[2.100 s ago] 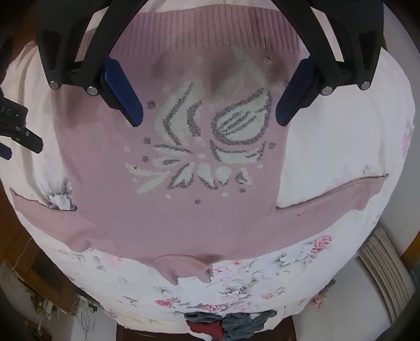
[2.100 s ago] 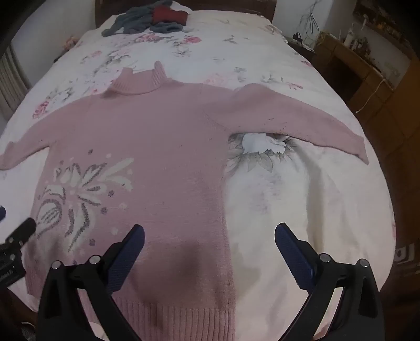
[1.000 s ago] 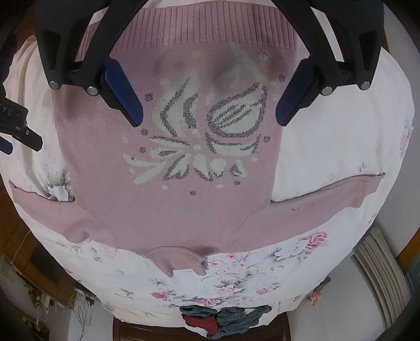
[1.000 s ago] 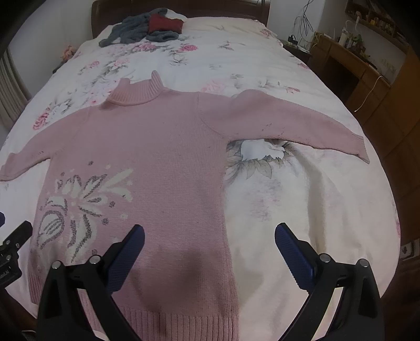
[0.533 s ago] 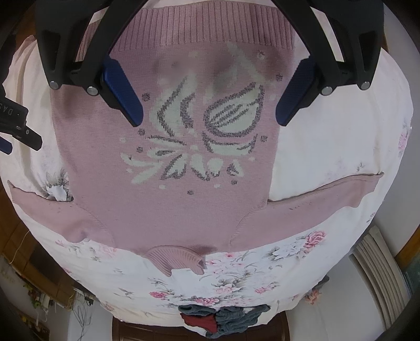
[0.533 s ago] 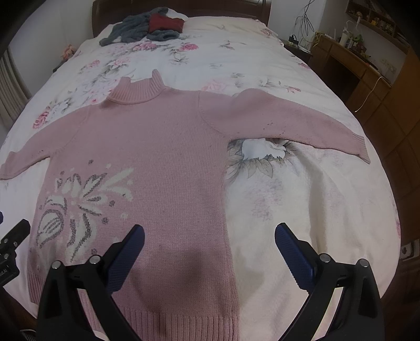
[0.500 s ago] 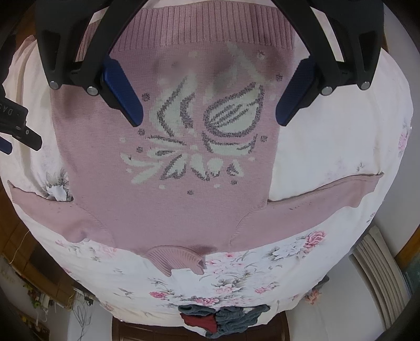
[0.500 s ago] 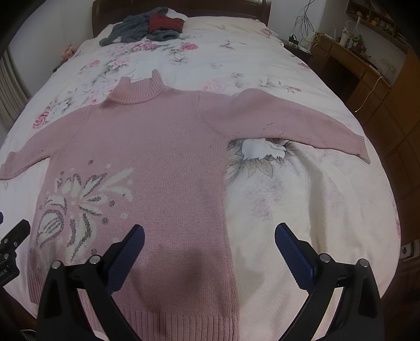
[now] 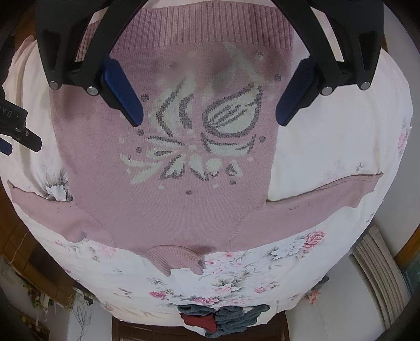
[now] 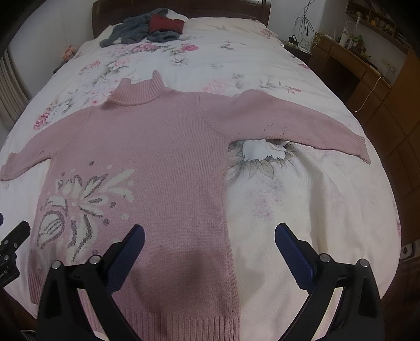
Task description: Fold small clothes
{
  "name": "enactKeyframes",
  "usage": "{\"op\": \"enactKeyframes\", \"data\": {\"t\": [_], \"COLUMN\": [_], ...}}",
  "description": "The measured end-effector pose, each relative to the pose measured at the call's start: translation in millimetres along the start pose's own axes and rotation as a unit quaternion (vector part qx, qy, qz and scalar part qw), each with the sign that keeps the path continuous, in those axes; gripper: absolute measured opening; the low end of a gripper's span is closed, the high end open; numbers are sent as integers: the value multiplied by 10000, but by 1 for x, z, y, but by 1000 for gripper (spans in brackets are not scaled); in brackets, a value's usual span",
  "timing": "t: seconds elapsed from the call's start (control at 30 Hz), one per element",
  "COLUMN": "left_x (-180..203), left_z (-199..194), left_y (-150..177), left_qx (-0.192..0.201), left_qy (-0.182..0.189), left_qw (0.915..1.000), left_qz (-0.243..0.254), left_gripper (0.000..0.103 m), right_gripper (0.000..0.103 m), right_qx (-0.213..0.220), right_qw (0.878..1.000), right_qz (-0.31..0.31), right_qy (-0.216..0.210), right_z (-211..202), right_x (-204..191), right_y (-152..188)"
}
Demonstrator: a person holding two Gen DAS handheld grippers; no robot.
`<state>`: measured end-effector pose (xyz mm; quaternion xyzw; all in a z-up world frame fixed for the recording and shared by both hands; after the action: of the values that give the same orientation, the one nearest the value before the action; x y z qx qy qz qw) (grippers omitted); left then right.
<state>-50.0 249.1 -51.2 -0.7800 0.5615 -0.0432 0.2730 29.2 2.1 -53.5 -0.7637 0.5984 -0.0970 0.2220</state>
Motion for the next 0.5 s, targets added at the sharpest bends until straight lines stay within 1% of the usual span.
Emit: {"op": "enactKeyframes", "data": {"t": [0.5], "left_x": [-1], "left_z": [-1], "left_y": [-1], "left_qx": [16], "left_qy": [-49], "left_qw": [10000], "left_qz": [-2], "left_gripper": [100], "right_gripper": [99], "right_qx": [61], "right_qw": [10000], "right_qz": [4], "right_qy": [-28], "right_z": [-2], "right_x": [0], "right_y": [-3]}}
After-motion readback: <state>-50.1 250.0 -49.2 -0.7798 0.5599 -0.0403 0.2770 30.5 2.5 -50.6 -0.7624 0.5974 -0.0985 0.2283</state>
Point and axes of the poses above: each gripper's, at about its wrist camera, not at the fingertips, and z roughly the way its jaws point, x to its right, y to its underside, the point moved 6 cm from there along z, roughly the way its jaws point, and after that the axes turned 12 degrees about -y, right-handed, at the moved point
